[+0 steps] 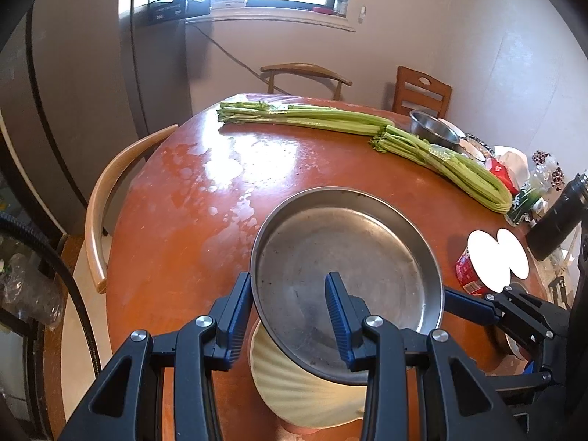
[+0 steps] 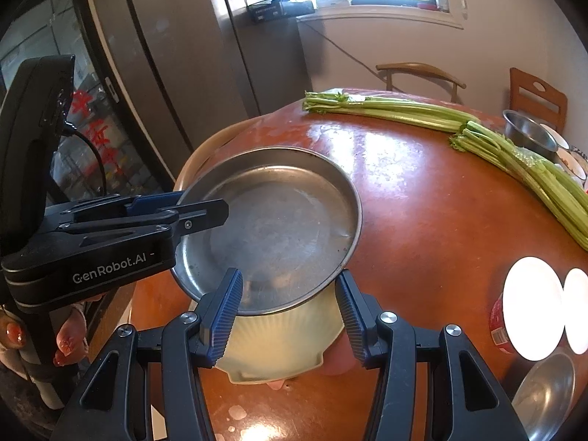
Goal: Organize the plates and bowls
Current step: 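Lift the steel tray with the left gripper over the shell plate, then lower the steel tray onto the shell plate with the left gripper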
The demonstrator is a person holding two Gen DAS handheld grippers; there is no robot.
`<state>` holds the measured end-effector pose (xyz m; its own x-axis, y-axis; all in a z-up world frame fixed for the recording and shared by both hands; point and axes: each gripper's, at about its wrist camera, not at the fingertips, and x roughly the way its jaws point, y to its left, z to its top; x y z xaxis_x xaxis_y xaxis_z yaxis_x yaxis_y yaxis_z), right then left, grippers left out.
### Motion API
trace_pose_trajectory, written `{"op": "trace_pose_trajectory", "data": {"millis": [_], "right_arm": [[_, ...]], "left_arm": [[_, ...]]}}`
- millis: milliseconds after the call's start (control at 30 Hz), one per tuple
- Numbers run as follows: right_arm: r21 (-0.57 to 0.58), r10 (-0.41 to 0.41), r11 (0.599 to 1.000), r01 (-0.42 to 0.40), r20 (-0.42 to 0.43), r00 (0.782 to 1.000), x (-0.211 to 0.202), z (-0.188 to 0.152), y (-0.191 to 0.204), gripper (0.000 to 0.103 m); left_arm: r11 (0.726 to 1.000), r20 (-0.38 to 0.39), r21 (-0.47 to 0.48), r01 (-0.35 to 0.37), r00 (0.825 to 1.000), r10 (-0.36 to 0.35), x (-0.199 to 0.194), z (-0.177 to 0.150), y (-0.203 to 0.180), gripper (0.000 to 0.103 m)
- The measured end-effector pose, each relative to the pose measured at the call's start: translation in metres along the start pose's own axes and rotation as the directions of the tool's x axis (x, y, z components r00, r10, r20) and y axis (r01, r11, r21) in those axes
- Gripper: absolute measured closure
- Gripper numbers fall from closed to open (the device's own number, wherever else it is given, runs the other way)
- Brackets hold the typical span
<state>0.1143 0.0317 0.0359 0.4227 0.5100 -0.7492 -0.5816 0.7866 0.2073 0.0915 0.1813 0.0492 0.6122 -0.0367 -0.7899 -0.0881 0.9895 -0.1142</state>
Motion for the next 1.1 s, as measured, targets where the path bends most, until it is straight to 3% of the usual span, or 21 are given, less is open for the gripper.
{"op": "trace_pose_trajectory", "data": {"millis": [600,1100], "right_arm": [[-0.051,0.035,0.998,-0.040,-0.098,0.995,0.024,-0.021,0.001,0.048],[-0.072,0.028,0.997,-0.038,-0.140,0.990,0.038,-0.032,-0.001,0.048]], "left_arm": [[0.996,-0.040,-0.076,-0.054,0.998,0.051,0.016,-0.036,0.001,0.063],[0.993,-0.081,-0.081,-0.086,0.994,0.080,0.032,-0.053,-0.004,0.063]]}}
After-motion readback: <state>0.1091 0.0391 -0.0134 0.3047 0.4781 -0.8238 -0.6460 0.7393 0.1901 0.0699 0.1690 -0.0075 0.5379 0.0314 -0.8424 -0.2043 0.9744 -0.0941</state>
